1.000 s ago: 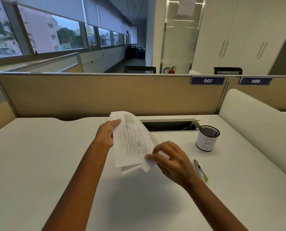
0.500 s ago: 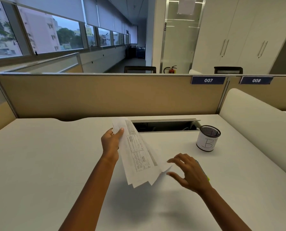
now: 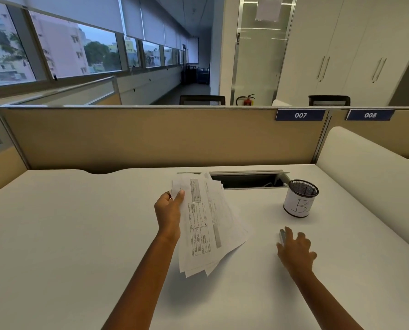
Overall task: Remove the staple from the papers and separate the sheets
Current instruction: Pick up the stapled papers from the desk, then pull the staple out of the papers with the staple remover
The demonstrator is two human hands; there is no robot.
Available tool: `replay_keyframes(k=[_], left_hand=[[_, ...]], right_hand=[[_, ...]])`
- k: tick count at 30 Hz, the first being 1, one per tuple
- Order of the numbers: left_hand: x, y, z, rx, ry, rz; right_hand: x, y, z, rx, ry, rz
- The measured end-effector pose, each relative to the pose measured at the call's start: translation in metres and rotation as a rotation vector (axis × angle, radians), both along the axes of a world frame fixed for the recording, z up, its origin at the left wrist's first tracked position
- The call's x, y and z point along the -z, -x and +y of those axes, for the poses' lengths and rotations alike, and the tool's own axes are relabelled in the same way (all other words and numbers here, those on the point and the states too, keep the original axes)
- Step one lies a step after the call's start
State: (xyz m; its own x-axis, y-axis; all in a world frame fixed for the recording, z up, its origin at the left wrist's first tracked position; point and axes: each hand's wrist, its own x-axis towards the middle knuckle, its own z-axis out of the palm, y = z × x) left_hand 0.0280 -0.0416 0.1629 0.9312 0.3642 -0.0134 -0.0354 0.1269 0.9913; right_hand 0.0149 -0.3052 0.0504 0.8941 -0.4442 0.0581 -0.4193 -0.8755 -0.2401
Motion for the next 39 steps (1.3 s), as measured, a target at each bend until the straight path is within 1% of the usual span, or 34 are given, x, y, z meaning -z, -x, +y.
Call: replay_keyframes(k=[6, 8, 12, 14, 15, 16, 19, 20, 21, 23, 25, 27, 30, 32, 35, 39], left_hand=[[0.0, 0.004, -0.002, 0.013, 0.006, -0.013], [0.001, 0.004, -0.001, 0.012, 0.017, -0.02], [0.003, 0.005, 0.0, 0.005, 0.02, -0.015], [0.004, 0.006, 0.0, 0.01, 0.021, -0.008], [0.004, 0.006, 0.0, 0.013, 0.022, -0.006], [0.004, 0.007, 0.001, 0.016, 0.023, -0.005], [0.003, 0.008, 0.0, 0.018, 0.032, -0.014], [0.002, 0.009, 0.0, 0.017, 0.033, -0.02], [0.003, 0.01, -0.001, 0.019, 0.035, -0.025], [0.003, 0.012, -0.004, 0.025, 0.033, -0.029], [0.004, 0.014, -0.008, 0.034, 0.021, -0.034], [0.006, 0.016, -0.011, 0.037, -0.005, -0.043], [0.01, 0.018, -0.017, 0.029, -0.055, -0.06], [0.011, 0.021, -0.02, 0.011, -0.082, -0.076], [0.011, 0.027, -0.024, -0.022, -0.108, -0.118], [0.006, 0.034, -0.029, -0.041, -0.115, -0.187]], right_hand=[[0.007, -0.001, -0.003, 0.02, -0.108, 0.069], [0.004, -0.006, -0.004, 0.031, -0.15, 0.148], [-0.011, -0.012, -0.003, 0.042, -0.323, 0.29], [-0.013, -0.013, -0.002, 0.043, -0.335, 0.307], [-0.013, -0.012, -0.002, 0.07, -0.398, 0.295], [-0.014, -0.011, -0.002, 0.081, -0.535, 0.274], [-0.023, -0.001, 0.002, 0.181, -1.206, 0.244], [-0.026, 0.003, 0.008, 0.192, -1.386, 0.257], [-0.031, 0.006, 0.014, 0.183, -1.519, 0.268], [-0.041, 0.011, 0.027, 0.076, -1.713, 0.286], [-0.052, 0.015, 0.043, -0.039, -1.839, 0.283], [-0.064, 0.017, 0.058, -0.172, -1.845, 0.277], [-0.081, 0.017, 0.075, -0.331, -1.741, 0.262], [-0.093, 0.019, 0.085, -0.428, -1.713, 0.262], [-0.11, 0.022, 0.099, -0.52, -1.632, 0.244], [-0.126, 0.025, 0.114, -0.585, -1.491, 0.222]])
